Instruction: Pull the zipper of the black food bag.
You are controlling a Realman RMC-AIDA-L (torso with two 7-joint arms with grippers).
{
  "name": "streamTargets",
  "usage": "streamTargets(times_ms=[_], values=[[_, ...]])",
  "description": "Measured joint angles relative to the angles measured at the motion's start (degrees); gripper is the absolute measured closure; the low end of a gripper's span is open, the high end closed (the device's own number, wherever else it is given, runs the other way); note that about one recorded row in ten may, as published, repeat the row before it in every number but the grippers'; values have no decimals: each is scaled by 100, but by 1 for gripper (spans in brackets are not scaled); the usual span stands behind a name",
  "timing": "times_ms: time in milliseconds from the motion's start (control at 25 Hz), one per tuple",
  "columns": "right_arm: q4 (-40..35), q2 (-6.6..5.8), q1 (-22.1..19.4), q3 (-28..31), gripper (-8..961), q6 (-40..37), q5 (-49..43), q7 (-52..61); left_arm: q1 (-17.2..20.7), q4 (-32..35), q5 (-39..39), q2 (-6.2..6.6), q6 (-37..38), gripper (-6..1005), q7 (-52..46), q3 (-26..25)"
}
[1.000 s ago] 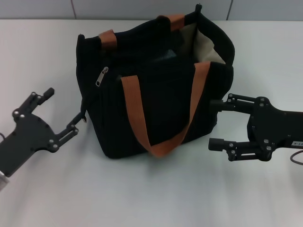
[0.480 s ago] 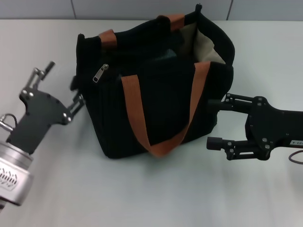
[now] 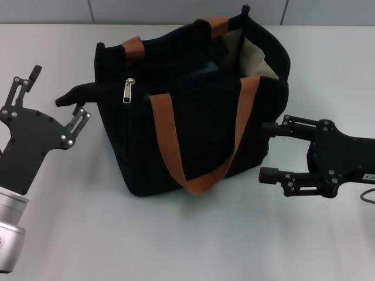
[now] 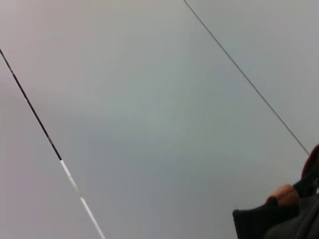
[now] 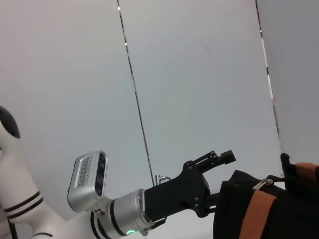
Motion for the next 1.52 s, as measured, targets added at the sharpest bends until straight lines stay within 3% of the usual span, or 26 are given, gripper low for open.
streamTargets(times_ms=[120,360,400,440,560,600,720,880,1080,1280,1520], values=[[0,0,9,0,122,-1,19,22,-35,10,14,-1,0,207,11,29],[-49,-14,79,6,122,0,224,610,-150,-97,1,0,10,355,529,42],[-83,-46,115,5,122,-10,341,953,-150,-141,4,-1,12,380,640,41],[-191,-153,229,-17,122,-89,555,1873,-149,-206,8,-1,15,405,835,41],[-279,-221,328,-25,123,-120,631,2389,-143,-296,18,-1,20,541,1075,43],[-428,-358,542,-37,123,-109,650,3413,-131,-433,36,-1,44,586,1430,43],[-477,-569,912,-54,123,36,625,4710,-138,-515,28,-1,125,710,1692,39],[-458,-682,1266,-125,123,132,573,5552,-148,-518,-4,0,209,868,1937,12],[-448,-774,1799,-344,123,357,542,6650,-153,-522,-14,-1,361,996,2070,-51],[-367,-790,2315,-541,123,870,537,7770,-153,-524,-22,-1,402,996,2076,-54],[100,-806,2641,-823,122,1479,535,8297,-155,-526,6,0,420,996,2079,-45]])
